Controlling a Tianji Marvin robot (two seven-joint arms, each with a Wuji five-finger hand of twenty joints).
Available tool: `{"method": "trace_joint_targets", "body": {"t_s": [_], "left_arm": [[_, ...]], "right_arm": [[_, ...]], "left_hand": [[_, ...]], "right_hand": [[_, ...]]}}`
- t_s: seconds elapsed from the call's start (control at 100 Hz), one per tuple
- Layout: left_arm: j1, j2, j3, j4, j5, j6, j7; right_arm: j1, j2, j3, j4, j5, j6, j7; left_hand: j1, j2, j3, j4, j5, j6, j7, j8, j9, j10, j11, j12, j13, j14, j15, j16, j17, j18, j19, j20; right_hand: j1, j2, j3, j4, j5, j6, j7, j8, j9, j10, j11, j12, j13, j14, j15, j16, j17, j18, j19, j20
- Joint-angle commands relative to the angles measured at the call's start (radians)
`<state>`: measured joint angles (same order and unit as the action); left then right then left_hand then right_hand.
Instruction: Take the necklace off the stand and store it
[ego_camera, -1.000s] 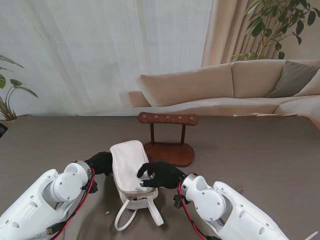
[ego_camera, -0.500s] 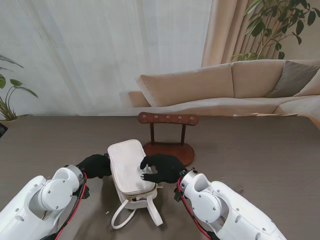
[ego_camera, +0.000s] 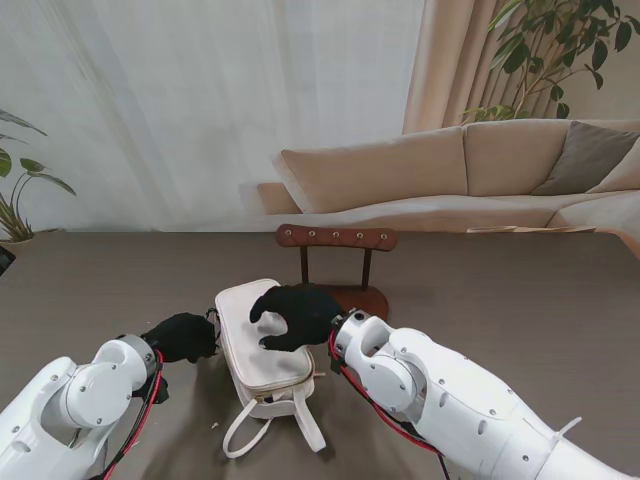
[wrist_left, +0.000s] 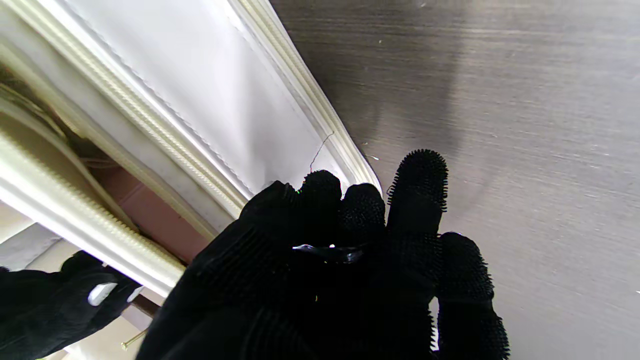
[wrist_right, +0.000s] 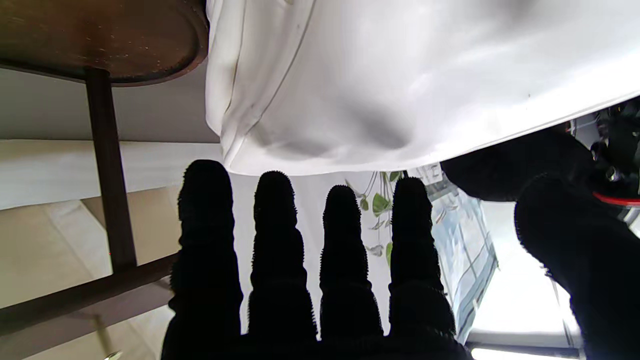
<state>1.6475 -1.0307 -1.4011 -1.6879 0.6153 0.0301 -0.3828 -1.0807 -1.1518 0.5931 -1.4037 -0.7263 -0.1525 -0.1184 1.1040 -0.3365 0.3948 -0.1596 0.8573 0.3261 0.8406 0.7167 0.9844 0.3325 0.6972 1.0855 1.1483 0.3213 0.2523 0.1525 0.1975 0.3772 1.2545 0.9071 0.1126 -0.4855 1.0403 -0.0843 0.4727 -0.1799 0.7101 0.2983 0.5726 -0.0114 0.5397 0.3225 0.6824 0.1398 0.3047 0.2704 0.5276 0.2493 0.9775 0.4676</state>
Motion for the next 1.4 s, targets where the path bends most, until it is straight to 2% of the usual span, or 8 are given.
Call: {"method": "trace_joint_targets", "body": {"t_s": [0.0,0.13,0.27,0.4,0.87,1.39], "left_arm": [[0.013,0.002,-0.009,-0.021,-0.013,0.000,-0.032],[0.030,0.006,-0.025,-0.051,-0.031,0.007,-0.057],[0.048,0.009,-0.041,-0.086,-0.055,0.015,-0.085],[0.066,0.014,-0.053,-0.121,-0.061,0.014,-0.112],[0.126,0.029,-0.078,-0.241,-0.078,0.004,-0.197],[0.143,0.041,-0.050,-0.325,-0.097,-0.027,-0.250]], "right_arm": [[0.015,-0.010,-0.008,0.014,0.004,-0.009,0.031],[0.050,-0.015,-0.043,0.054,0.022,-0.030,0.051],[0.074,-0.022,-0.077,0.090,0.030,-0.044,0.051],[0.089,-0.031,-0.103,0.117,0.041,-0.046,0.050],[0.135,-0.054,-0.169,0.193,0.093,-0.056,0.078],[0.167,-0.078,-0.211,0.267,0.140,-0.068,0.093]], "left_hand": [[0.020,0.053,0.005,0.019,-0.018,-0.037,0.038,0.005,0.007,-0.016,0.019,-0.008,-0.001,-0.040,-0.011,-0.004,-0.008,-0.023,0.046,-0.008],[0.020,0.054,0.003,0.019,-0.018,-0.037,0.038,0.005,0.008,-0.015,0.019,-0.008,-0.001,-0.039,-0.011,-0.004,-0.008,-0.023,0.047,-0.008],[0.022,0.055,0.001,0.020,-0.016,-0.035,0.037,0.004,0.008,-0.013,0.019,-0.009,-0.002,-0.036,-0.011,-0.004,-0.011,-0.022,0.048,-0.008],[0.021,0.057,-0.001,0.020,-0.017,-0.038,0.037,0.005,0.009,-0.014,0.019,-0.008,-0.001,-0.038,-0.011,-0.004,-0.009,-0.024,0.049,-0.007],[0.022,0.063,-0.010,0.022,-0.017,-0.039,0.033,0.006,0.009,-0.017,0.017,-0.008,0.000,-0.040,-0.011,-0.004,-0.009,-0.028,0.050,-0.007],[0.025,0.069,-0.022,0.023,-0.020,-0.043,0.033,0.009,0.009,-0.023,0.018,-0.007,0.001,-0.046,-0.010,-0.003,-0.003,-0.032,0.053,-0.008]], "right_hand": [[0.010,-0.033,0.028,-0.027,-0.040,-0.034,-0.007,0.006,-0.018,-0.045,-0.044,-0.031,-0.037,-0.029,-0.029,-0.024,-0.252,-0.038,-0.031,-0.026],[0.019,-0.024,0.035,-0.025,-0.051,-0.046,-0.014,-0.002,0.006,-0.087,-0.090,-0.056,-0.047,-0.068,-0.047,-0.046,-0.263,-0.057,-0.045,-0.037],[0.020,-0.015,0.047,-0.024,-0.047,-0.054,-0.013,-0.007,0.030,-0.122,-0.120,-0.069,-0.047,-0.086,-0.048,-0.056,-0.265,-0.070,-0.043,-0.040],[0.021,-0.003,0.054,-0.022,-0.041,-0.053,-0.010,-0.008,0.043,-0.133,-0.132,-0.074,-0.041,-0.092,-0.048,-0.059,-0.265,-0.076,-0.040,-0.042],[0.025,0.036,0.074,-0.016,-0.017,-0.044,0.002,-0.010,0.063,-0.131,-0.150,-0.079,-0.015,-0.090,-0.040,-0.060,-0.264,-0.084,-0.031,-0.046],[0.031,0.047,0.090,-0.015,-0.009,-0.035,0.013,-0.011,0.068,-0.120,-0.147,-0.075,0.002,-0.090,-0.029,-0.056,-0.264,-0.087,-0.027,-0.050]]}}
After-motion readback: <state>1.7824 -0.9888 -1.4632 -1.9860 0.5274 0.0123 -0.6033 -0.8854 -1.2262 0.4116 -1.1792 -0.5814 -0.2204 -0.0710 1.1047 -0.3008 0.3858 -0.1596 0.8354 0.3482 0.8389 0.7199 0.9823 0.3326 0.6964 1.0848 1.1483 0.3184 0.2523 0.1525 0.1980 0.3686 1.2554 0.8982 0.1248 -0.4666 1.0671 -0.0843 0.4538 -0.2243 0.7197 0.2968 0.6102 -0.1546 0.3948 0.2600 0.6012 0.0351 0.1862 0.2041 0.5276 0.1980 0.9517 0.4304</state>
